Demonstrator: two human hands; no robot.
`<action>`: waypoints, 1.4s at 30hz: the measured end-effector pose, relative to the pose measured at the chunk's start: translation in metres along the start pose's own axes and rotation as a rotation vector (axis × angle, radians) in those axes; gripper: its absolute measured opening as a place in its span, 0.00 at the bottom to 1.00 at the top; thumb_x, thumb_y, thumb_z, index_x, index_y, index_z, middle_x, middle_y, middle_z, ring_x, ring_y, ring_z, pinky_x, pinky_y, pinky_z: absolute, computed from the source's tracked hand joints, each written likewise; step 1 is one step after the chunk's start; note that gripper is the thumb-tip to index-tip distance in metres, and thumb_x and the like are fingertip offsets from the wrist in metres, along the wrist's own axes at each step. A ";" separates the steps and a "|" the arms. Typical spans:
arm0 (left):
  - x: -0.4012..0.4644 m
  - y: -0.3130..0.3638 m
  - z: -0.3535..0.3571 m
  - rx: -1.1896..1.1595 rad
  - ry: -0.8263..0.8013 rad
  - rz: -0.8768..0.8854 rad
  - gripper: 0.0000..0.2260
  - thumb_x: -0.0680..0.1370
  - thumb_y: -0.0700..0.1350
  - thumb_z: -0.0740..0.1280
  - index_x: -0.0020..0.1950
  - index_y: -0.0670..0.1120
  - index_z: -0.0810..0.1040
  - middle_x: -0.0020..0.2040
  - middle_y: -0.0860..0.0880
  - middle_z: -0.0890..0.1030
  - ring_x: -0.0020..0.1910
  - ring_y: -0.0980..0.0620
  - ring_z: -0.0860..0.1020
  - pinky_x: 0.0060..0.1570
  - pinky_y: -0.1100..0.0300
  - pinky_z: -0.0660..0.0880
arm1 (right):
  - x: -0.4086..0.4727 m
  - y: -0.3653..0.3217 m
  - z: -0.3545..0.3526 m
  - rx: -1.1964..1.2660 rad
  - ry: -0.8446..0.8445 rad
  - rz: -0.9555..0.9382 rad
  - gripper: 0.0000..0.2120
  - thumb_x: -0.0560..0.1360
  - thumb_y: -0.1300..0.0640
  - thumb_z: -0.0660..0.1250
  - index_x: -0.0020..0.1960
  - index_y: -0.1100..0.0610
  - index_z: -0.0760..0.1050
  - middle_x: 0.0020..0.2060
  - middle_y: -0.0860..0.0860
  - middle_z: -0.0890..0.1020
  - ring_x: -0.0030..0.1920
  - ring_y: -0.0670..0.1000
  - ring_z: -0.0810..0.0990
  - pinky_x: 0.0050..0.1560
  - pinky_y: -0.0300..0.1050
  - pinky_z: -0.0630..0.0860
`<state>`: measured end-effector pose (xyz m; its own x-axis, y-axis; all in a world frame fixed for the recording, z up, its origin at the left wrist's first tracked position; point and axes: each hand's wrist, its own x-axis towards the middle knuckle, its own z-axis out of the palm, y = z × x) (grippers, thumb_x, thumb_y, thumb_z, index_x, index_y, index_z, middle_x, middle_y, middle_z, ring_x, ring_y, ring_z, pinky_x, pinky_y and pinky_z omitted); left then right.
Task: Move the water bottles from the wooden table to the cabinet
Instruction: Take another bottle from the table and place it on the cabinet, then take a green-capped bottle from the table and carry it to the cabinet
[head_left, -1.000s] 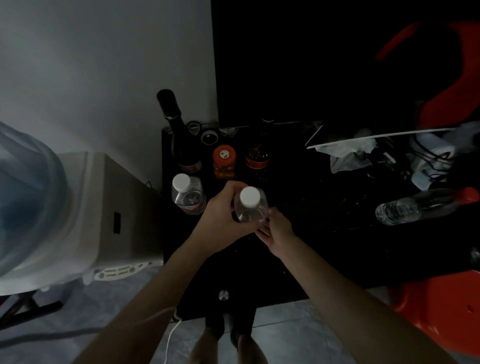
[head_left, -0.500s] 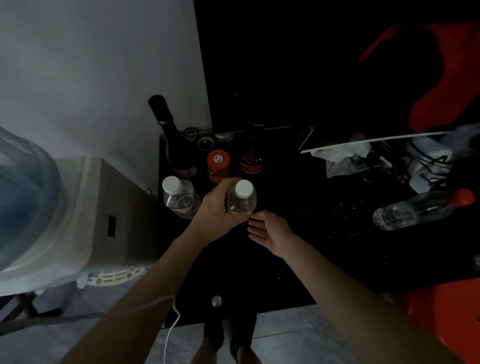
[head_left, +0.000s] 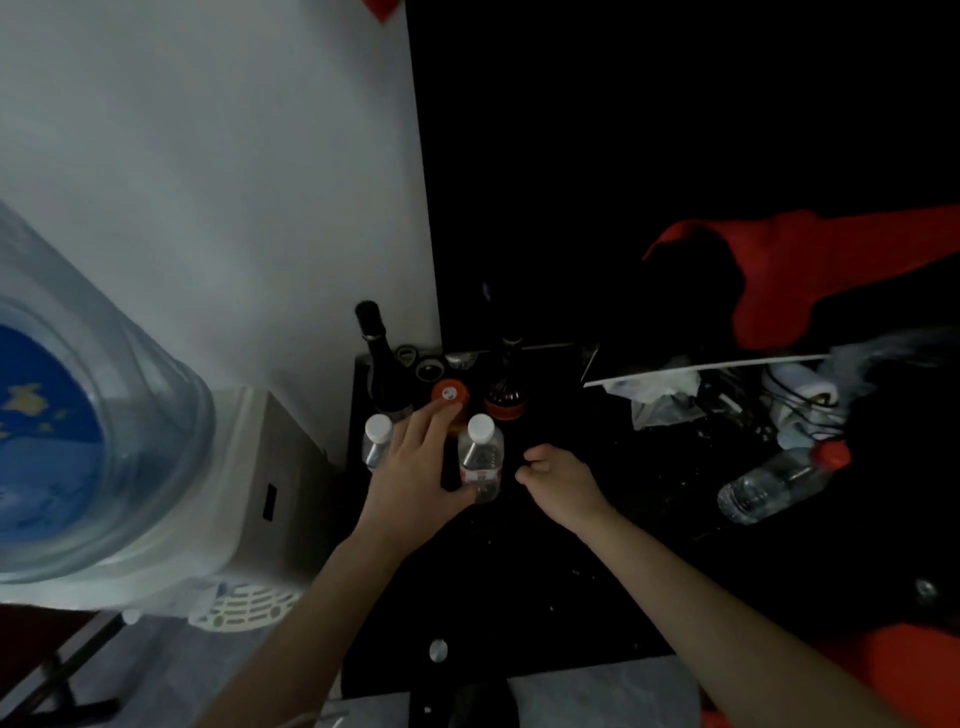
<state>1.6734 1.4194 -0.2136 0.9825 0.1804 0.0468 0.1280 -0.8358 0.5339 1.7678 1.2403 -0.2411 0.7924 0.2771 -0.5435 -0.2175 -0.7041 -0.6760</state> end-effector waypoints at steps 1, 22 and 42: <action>-0.005 0.004 -0.008 0.075 0.013 0.008 0.42 0.70 0.57 0.76 0.80 0.50 0.62 0.79 0.51 0.64 0.76 0.47 0.65 0.69 0.46 0.71 | -0.009 -0.005 -0.005 -0.040 0.016 -0.038 0.23 0.77 0.51 0.66 0.71 0.53 0.71 0.60 0.52 0.78 0.53 0.47 0.79 0.47 0.36 0.70; -0.179 0.035 -0.169 0.530 0.194 -0.240 0.27 0.71 0.56 0.69 0.70 0.51 0.73 0.75 0.47 0.70 0.72 0.44 0.69 0.67 0.47 0.68 | -0.207 -0.123 0.064 -0.840 0.352 -0.782 0.26 0.74 0.48 0.64 0.71 0.51 0.65 0.70 0.51 0.69 0.68 0.54 0.69 0.66 0.49 0.68; -0.403 -0.026 -0.255 0.517 0.431 -1.025 0.29 0.76 0.58 0.69 0.75 0.51 0.69 0.79 0.47 0.66 0.75 0.44 0.67 0.71 0.44 0.65 | -0.325 -0.235 0.272 -0.968 -0.214 -1.519 0.27 0.75 0.51 0.64 0.73 0.53 0.65 0.68 0.54 0.70 0.66 0.56 0.70 0.61 0.52 0.70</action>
<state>1.2399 1.5011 -0.0310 0.2827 0.9504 0.1299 0.9506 -0.2956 0.0942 1.4060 1.4938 -0.0411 -0.1323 0.9859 0.1025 0.9799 0.1456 -0.1361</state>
